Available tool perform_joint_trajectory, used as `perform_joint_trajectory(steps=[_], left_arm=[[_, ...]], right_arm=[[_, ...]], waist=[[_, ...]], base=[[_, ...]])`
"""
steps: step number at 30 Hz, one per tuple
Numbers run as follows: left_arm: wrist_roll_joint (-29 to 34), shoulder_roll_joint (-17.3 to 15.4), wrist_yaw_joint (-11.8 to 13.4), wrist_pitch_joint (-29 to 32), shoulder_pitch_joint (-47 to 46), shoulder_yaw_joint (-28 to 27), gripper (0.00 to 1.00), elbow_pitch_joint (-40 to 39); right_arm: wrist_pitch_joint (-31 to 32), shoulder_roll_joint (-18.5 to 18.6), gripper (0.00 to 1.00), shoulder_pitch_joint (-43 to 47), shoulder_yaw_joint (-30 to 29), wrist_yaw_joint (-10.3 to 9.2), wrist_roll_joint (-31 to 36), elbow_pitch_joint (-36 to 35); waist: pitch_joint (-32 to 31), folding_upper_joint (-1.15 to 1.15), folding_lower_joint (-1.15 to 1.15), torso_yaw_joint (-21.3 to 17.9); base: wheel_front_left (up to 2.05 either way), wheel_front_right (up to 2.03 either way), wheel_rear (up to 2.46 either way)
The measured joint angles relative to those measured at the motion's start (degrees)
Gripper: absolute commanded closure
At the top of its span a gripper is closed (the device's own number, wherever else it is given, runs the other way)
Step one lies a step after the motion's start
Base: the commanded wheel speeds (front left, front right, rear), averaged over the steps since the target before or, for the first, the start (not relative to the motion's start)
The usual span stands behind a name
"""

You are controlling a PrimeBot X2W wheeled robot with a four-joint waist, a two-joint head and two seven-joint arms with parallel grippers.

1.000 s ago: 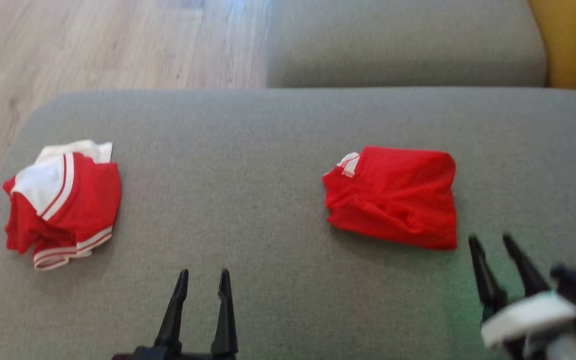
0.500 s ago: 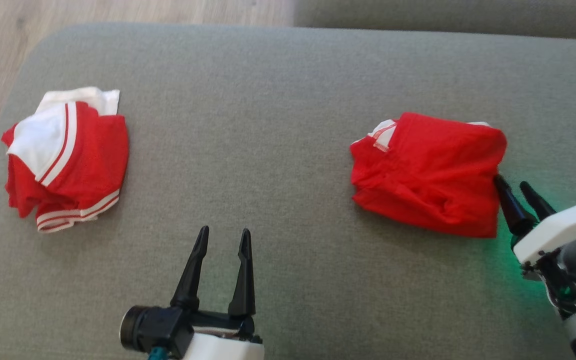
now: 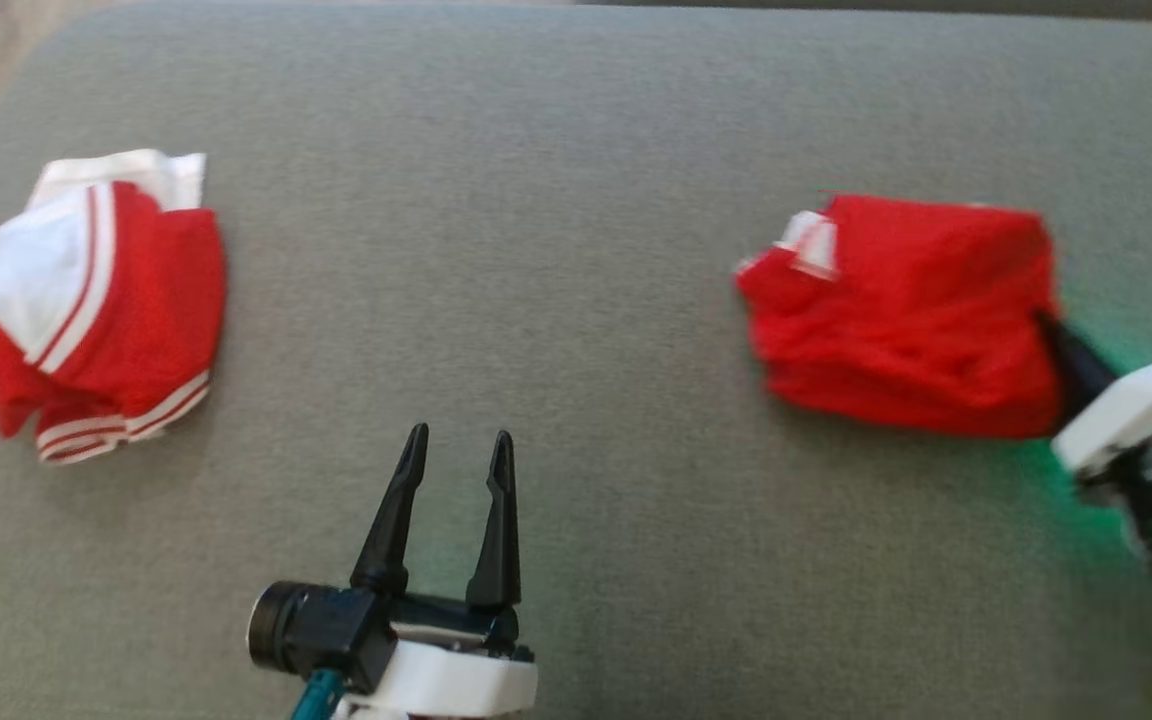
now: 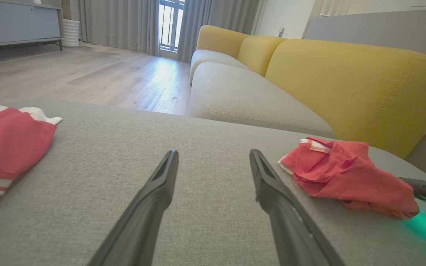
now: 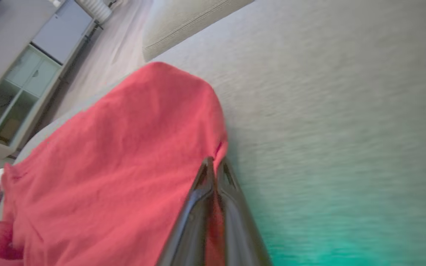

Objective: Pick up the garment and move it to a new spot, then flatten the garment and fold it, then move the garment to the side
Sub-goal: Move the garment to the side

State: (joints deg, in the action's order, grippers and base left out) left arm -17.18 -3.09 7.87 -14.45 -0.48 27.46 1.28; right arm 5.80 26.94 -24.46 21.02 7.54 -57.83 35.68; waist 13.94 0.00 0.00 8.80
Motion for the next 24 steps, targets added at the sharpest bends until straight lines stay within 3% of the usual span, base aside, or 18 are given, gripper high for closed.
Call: perform_joint_trajectory(steps=[12,22,23,24], left_arm=[[0.8,0.1,-0.8,0.0,-6.7,0.1,0.0,-0.7],[1.6,0.1,-1.4,0.0,-12.0,-0.4,0.0,-0.5],[1.6,0.1,-1.4,-0.1,-12.3,-0.5,0.0,-0.4],[1.6,0.1,-1.4,-0.1,-12.6,-0.5,0.0,-0.3]], right_arm=[[-0.7,15.1,1.0,-7.3,-4.3,0.0,4.0,2.9],[-3.1,20.7,1.0,-9.2,-9.7,-0.01,8.9,7.1],[-3.1,20.7,0.67,-9.2,-10.4,0.0,9.1,7.6],[-3.8,20.7,0.17,-9.3,-10.7,0.0,10.0,8.1]], waist=[[7.5,0.0,0.01,-6.2],[14.3,0.0,0.02,-9.0],[14.7,0.0,0.01,-9.3],[14.9,0.0,0.01,-9.6]], base=[[0.0,0.0,0.0],[0.0,0.0,0.0],[0.0,0.0,0.0],[0.0,0.0,0.0]])
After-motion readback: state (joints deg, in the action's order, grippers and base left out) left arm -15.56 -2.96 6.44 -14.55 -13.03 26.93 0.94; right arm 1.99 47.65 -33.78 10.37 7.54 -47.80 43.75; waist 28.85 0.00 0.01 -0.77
